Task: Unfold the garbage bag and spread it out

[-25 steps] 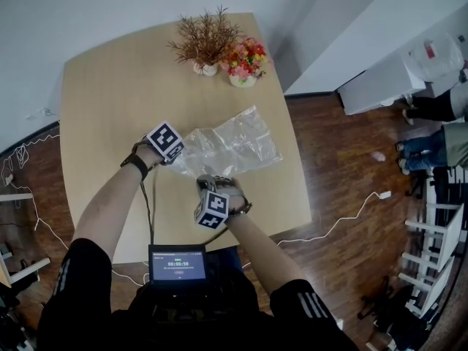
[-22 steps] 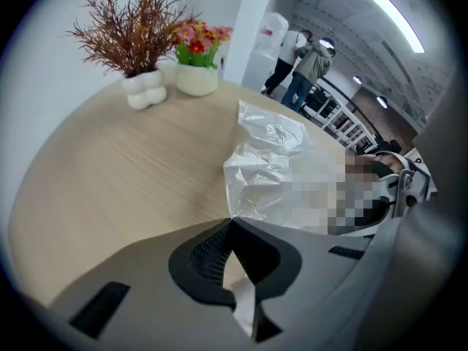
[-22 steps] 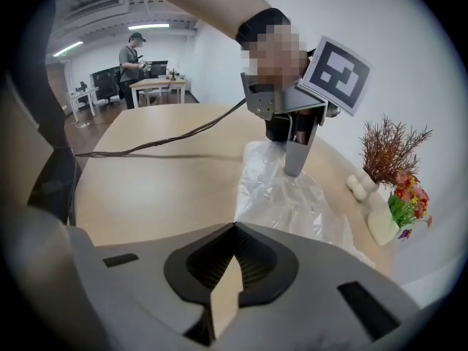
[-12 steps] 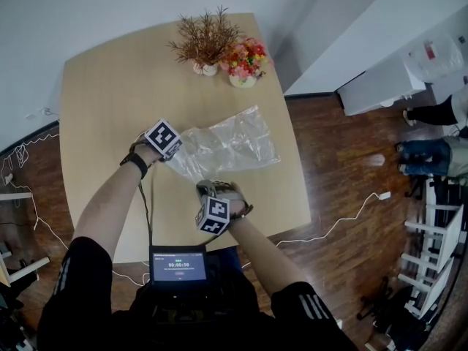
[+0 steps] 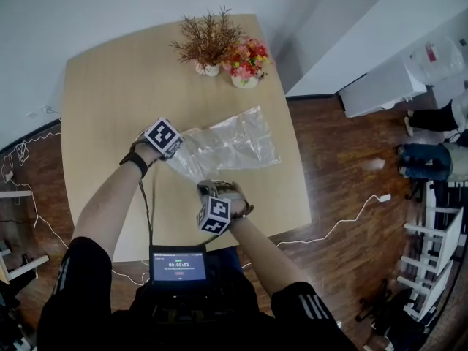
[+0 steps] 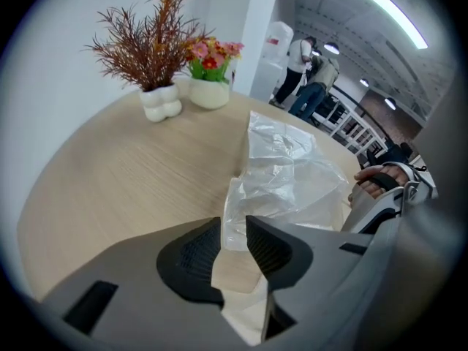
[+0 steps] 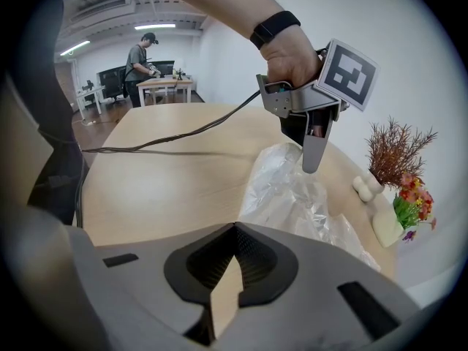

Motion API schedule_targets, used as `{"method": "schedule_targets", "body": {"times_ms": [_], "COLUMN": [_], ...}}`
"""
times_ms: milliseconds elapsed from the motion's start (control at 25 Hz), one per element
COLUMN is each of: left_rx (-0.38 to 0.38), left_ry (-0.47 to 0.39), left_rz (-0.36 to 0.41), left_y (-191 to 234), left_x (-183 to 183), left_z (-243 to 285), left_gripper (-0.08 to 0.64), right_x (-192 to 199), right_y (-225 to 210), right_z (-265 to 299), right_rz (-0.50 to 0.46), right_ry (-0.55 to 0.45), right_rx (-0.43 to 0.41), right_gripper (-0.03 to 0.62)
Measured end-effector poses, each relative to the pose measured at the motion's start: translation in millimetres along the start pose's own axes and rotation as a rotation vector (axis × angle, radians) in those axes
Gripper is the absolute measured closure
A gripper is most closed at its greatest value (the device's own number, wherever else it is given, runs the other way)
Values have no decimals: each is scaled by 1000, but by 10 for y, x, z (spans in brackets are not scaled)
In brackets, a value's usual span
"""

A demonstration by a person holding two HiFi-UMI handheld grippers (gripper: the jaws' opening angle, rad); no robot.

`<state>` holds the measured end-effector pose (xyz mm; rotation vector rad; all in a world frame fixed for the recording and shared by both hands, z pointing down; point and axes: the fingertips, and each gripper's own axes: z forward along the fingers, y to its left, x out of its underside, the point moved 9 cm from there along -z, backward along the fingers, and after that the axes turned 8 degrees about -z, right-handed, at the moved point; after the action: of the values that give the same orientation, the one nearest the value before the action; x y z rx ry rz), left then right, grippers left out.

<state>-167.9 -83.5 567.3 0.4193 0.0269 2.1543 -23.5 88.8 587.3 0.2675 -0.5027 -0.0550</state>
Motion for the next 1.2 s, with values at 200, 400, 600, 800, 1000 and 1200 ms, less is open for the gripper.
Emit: {"method": "schedule_targets", "body": {"times_ms": [200,400,600,800,1000,1200], "left_rx": [41,122,154,177,184,193], "left_ry": [-11,44,110,139,162,162], "left_rz": [-6,14,83,105,104,87], "left_y": [-12,-100,-236,-346,-368,-377], "left_x": [1,122,307,480,628,768], "left_z": [-143,-213,-222,-247,-217,-178], "left_gripper": [376,376,360,360,362,411], "right_x": [22,43,66,57,34,31], "right_y": [-17,-3,-9,-25,-30,-36], "right_z": [-16,-19,1,-4,4,25], "right_rz": [2,-6,-8,-8,-2,5], "right_ry": [4,11,26,32,36,43], "right_rx": [7,19,28,36,29,29], "right_gripper": [574,574,574,574,574,572]}}
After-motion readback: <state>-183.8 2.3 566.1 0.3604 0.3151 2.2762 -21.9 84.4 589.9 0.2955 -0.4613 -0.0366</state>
